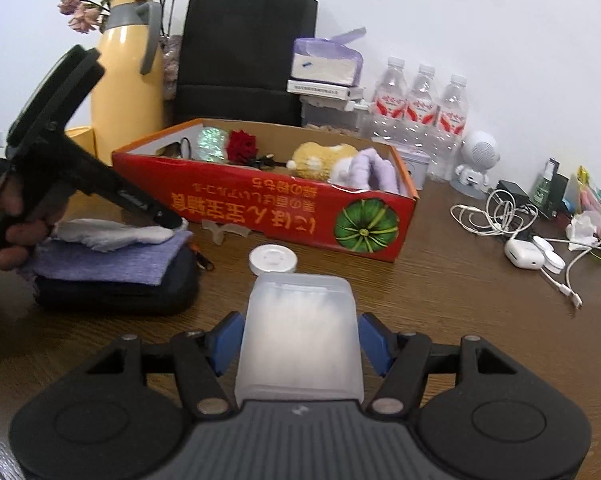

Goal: Organize objects
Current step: 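Grasp the translucent white container with right tool while left tool grasps a white cap, then drop the cap and translucent container into the red box, opening both tools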

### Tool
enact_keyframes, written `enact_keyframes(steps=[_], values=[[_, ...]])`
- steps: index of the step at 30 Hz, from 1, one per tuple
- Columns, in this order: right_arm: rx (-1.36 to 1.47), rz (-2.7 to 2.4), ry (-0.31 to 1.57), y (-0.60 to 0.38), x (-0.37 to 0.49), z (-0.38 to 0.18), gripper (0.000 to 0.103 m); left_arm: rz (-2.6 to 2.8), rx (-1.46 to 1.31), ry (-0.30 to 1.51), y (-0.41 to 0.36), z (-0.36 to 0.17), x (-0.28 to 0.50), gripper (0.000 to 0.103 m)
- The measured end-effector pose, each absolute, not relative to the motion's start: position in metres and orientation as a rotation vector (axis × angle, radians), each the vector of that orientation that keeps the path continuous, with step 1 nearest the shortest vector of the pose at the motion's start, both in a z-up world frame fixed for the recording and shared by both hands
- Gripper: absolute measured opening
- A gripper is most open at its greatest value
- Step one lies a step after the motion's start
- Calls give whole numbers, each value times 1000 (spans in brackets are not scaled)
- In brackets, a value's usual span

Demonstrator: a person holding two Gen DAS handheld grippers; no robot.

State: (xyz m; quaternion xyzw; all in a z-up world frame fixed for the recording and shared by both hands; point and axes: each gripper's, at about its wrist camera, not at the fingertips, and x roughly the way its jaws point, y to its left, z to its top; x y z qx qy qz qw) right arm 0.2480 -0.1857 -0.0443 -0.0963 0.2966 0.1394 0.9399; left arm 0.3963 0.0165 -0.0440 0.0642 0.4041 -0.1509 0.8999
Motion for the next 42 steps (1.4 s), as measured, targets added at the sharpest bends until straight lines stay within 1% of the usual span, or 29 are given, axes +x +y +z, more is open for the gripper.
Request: enact_keyframes(steps=[4,10,15,20,23,25,30,34,37,39,42], values=[[-182,308,613,-188,238,-42,62,-300,136,765,14,-35,365,5],[-116,358,569,-196,183,-29,62,-281,88,593,20,18,274,5],[-40,364,565,-202,128,-21,62,-244,11,596,22,26,191,5],[-14,365,529,-216,69,-14,62,-175,-88,633,22,3,112,5],[17,362,541,-226,44,-16,62,-167,-99,655,19,-3,79,5],[54,358,540,-235,33,-16,62,-171,-78,630,19,2,67,5],[84,342,512,-245,28,-14,63,-141,-66,594,20,10,72,5],[85,357,474,-248,49,0,62,-212,-90,548,25,23,94,5],[46,359,389,-244,82,23,63,-246,-131,518,35,44,140,5],[52,407,343,-238,120,46,62,-273,-139,504,40,63,179,5],[197,507,350,-233,205,79,62,-269,-116,502,38,86,253,5]])
